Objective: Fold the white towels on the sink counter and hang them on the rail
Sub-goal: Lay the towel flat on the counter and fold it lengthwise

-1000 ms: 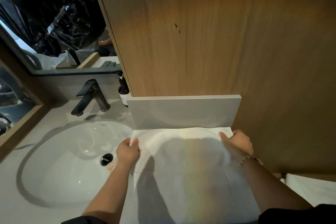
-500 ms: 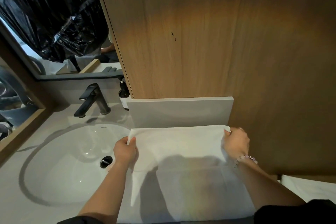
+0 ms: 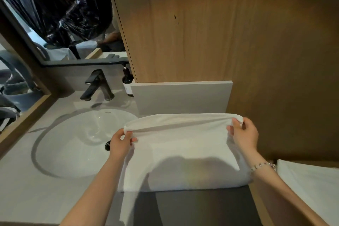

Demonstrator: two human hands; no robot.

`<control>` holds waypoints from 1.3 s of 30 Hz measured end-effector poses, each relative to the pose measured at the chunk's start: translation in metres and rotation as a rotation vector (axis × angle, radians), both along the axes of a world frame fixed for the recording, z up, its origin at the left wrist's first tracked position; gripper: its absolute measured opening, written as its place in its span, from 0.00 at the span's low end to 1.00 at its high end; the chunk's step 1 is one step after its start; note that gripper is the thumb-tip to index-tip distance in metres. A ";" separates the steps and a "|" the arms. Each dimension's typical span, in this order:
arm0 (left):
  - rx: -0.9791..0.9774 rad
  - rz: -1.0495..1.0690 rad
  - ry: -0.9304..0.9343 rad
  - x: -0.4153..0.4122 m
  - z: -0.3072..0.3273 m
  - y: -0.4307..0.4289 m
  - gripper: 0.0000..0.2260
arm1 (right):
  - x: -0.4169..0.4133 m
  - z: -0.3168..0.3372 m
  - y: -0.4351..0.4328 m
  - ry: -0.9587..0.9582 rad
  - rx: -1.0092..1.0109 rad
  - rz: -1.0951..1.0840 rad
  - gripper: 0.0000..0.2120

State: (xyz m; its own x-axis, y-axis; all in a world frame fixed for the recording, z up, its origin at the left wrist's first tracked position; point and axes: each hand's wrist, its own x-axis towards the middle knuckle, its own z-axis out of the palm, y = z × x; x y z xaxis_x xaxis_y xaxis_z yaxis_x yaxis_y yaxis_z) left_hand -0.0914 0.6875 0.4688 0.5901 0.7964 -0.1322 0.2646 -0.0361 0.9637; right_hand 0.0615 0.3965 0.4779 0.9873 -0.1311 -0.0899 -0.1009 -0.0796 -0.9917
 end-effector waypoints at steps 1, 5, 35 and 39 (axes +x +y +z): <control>-0.004 -0.004 -0.017 -0.006 0.001 -0.003 0.07 | -0.005 0.001 -0.003 0.035 0.073 0.015 0.09; -0.016 -0.034 -0.067 -0.030 0.001 -0.013 0.06 | -0.025 0.003 -0.019 0.099 0.106 0.071 0.08; 0.355 -0.568 0.511 -0.107 -0.005 -0.004 0.12 | -0.045 -0.027 -0.099 0.250 -0.138 0.456 0.20; 0.154 -0.420 0.542 -0.099 0.002 -0.035 0.15 | -0.050 -0.025 -0.081 0.278 -0.385 0.461 0.11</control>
